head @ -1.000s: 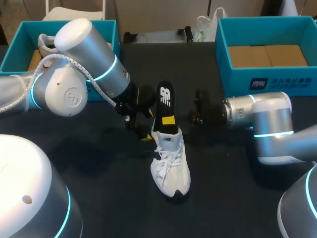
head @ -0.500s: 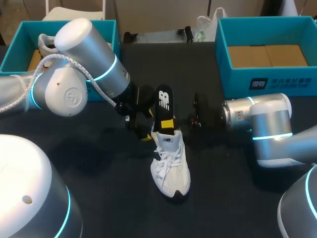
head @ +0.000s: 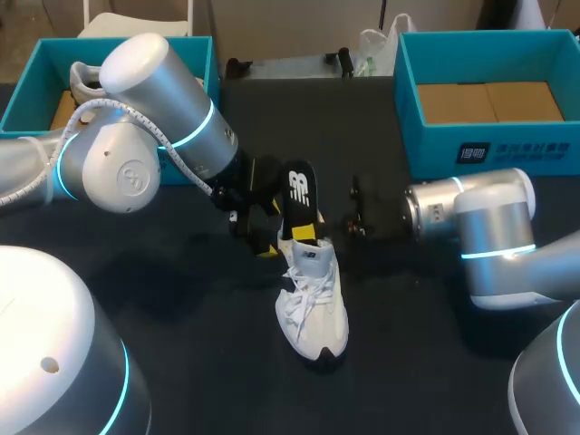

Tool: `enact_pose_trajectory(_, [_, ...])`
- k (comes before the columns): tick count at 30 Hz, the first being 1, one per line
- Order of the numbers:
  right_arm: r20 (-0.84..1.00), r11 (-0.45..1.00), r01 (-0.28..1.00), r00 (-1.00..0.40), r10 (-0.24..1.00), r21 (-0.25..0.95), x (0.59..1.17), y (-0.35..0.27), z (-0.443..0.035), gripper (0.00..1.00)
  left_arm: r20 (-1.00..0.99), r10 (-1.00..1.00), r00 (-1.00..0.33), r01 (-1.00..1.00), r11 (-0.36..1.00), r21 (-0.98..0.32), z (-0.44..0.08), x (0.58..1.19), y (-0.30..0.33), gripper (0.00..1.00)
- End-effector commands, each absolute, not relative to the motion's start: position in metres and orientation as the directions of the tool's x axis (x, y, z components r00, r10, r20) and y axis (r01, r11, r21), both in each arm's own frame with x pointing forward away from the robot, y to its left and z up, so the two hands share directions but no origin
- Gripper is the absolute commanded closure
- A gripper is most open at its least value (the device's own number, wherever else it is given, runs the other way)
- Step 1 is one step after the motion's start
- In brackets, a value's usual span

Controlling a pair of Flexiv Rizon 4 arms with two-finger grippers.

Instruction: Take the shoe out of the shoebox, open the shoe tongue, remove and reinsert the insole, then place the shoe into the shoebox

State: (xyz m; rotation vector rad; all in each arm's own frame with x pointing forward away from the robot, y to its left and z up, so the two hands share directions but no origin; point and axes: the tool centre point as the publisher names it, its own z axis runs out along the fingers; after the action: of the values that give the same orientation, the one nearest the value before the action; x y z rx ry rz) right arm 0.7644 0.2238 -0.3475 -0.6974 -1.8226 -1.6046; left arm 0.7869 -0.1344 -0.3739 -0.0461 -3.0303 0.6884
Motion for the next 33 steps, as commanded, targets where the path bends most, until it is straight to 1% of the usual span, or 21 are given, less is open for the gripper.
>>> enact_pose_trajectory(1, [0.725,0.135,0.719,-0.689,0.01,0.681,0.762,0.226,-0.341,0.79,0.025,0.037,-0.999,0.022,0.901,-0.433,-0.375,0.787,-0.134,0.0])
enact_pose_trajectory(5, [0.708,0.136,0.702,-0.706,0.013,0.699,0.762,0.226,-0.335,0.75,0.025,0.037,-0.999,0.022,0.901,-0.433,-0.375,0.787,-0.134,0.0])
enact_pose_trajectory(12, [0.682,0.125,0.679,-0.731,0.018,0.724,0.766,0.225,-0.324,0.73,0.025,0.037,-0.999,0.022,0.901,-0.433,-0.375,0.787,-0.134,0.0])
enact_pose_trajectory(13, [0.68,0.121,0.677,-0.733,0.017,0.726,0.767,0.225,-0.323,0.72,0.025,0.037,-0.999,0.022,0.901,-0.433,-0.375,0.787,-0.134,0.0])
enact_pose_trajectory(15, [0.676,0.115,0.673,-0.736,0.015,0.73,0.77,0.225,-0.321,0.63,0.025,0.037,-0.999,0.022,0.901,-0.433,-0.375,0.787,-0.134,0.0])
enact_pose_trajectory(16, [0.675,0.112,0.671,-0.738,0.012,0.733,0.772,0.225,-0.32,0.64,0.025,0.037,-0.999,0.022,0.901,-0.433,-0.375,0.787,-0.134,0.0])
enact_pose_trajectory(19, [0.67,0.104,0.667,-0.743,0.007,0.738,0.777,0.226,-0.318,0.68,0.025,0.037,-0.999,0.022,0.901,-0.433,-0.375,0.787,-0.134,0.0])
enact_pose_trajectory(21, [0.668,0.101,0.665,-0.744,0.003,0.74,0.78,0.228,-0.317,0.76,0.025,0.037,-0.999,0.022,0.901,-0.433,-0.375,0.787,-0.134,0.0])
enact_pose_trajectory(23, [0.666,0.097,0.663,-0.746,0.002,0.742,0.783,0.229,-0.315,0.8,0.025,0.037,-0.999,0.022,0.901,-0.433,-0.375,0.787,-0.134,0.0])
enact_pose_trajectory(25, [0.664,0.092,0.662,-0.747,0.002,0.744,0.786,0.23,-0.315,0.82,0.025,0.037,-0.999,0.022,0.901,-0.433,-0.375,0.787,-0.134,0.0])
enact_pose_trajectory(27, [0.663,0.082,0.661,-0.749,0.004,0.746,0.788,0.231,-0.314,0.8,0.025,0.037,-0.999,0.022,0.901,-0.433,-0.375,0.787,-0.134,0.0])
enact_pose_trajectory(30, [0.661,0.072,0.66,-0.75,0.007,0.748,0.79,0.231,-0.314,0.84,0.025,0.037,-0.999,0.022,0.901,-0.433,-0.375,0.787,-0.134,0.0])
enact_pose_trajectory(31, [0.662,0.069,0.661,-0.749,0.013,0.747,0.791,0.231,-0.314,0.88,0.025,0.037,-0.999,0.022,0.901,-0.433,-0.375,0.787,-0.134,0.0])
enact_pose_trajectory(33, [0.664,0.055,0.664,-0.747,0.019,0.746,0.792,0.231,-0.315,0.99,0.025,0.037,-0.999,0.022,0.901,-0.433,-0.375,0.787,-0.134,0.0])
